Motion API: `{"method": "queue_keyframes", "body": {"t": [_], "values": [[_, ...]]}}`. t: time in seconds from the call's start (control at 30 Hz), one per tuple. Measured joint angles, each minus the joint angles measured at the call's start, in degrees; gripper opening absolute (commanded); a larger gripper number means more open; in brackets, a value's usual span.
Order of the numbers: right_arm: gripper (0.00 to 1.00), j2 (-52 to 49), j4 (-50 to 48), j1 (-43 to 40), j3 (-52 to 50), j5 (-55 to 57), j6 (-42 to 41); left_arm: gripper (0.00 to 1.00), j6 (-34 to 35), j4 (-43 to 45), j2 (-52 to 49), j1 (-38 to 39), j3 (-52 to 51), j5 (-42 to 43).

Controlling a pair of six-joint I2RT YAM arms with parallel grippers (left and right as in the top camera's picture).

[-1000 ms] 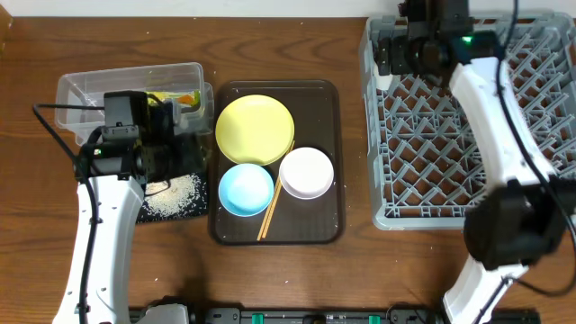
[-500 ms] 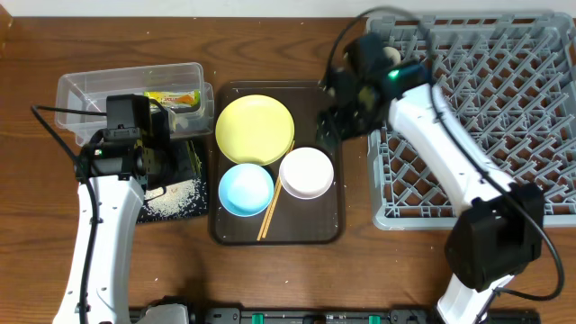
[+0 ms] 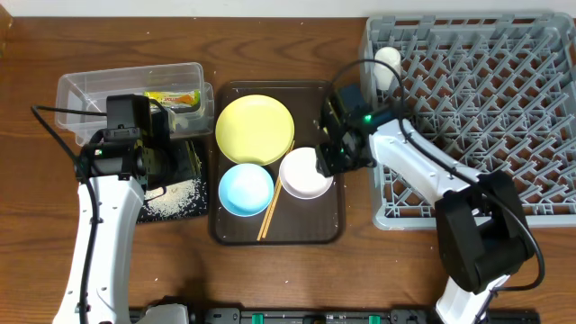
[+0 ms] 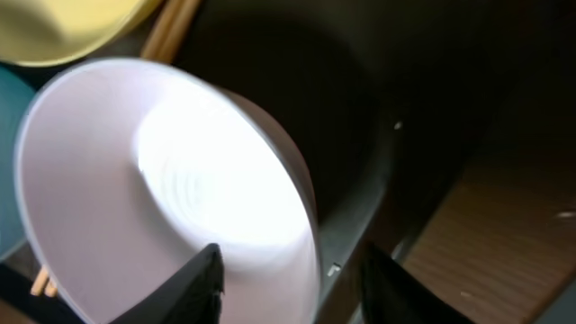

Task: Sort waste into correct bins and load items into the dishwasher rack
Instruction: 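Grasp the pink bowl on the dark tray with the right gripper, then carry the pink bowl to the rack and set it in the back row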

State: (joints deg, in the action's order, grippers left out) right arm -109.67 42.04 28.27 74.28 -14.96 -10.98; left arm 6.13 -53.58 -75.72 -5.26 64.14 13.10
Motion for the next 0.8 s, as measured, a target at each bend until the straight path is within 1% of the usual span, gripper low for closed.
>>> {"method": "queue_keyframes", "body": {"t": [0.03, 0.1, 0.13, 0.17, 0.23, 0.37, 0.53, 0.67, 0.8], "values": [[0.36, 0.0, -0.2, 0.2, -0.3, 0.0, -0.3, 0.59, 0.0, 0.0, 0.0, 0.0, 0.0, 0.0], [0.18, 0.0, -1.4, 0.8, -1.7, 0.0, -0.9, 0.59, 0.0, 0.0, 0.0, 0.0, 0.0, 0.0], [0.12, 0.0, -1.5, 1.1, -2.2, 0.0, -1.4, 0.59, 0.0, 0.0, 0.0, 0.0, 0.0, 0.0], [0.08, 0.0, -1.6, 1.3, -2.4, 0.2, -1.9, 0.59, 0.0, 0.0, 0.0, 0.0, 0.0, 0.0], [0.02, -0.1, -1.7, 1.3, -2.5, 0.3, -2.3, 0.59, 0.0, 0.0, 0.0, 0.0, 0.0, 0.0], [0.01, -0.1, 0.2, 0.9, -1.5, 1.3, -3.0, 0.59, 0.0, 0.0, 0.0, 0.0, 0.0, 0.0], [0.01, 0.7, 4.6, -1.1, 4.5, 4.9, -2.3, 0.59, 0.0, 0.0, 0.0, 0.0, 0.0, 0.0], [0.01, 5.1, 5.4, -4.2, 9.5, 11.4, -0.9, 0.59, 0.0, 0.0, 0.0, 0.0, 0.0, 0.0], [0.01, 11.8, 1.5, -7.3, 12.5, 20.3, 0.8, 0.59, 0.0, 0.0, 0.0, 0.0, 0.0, 0.0]]}}
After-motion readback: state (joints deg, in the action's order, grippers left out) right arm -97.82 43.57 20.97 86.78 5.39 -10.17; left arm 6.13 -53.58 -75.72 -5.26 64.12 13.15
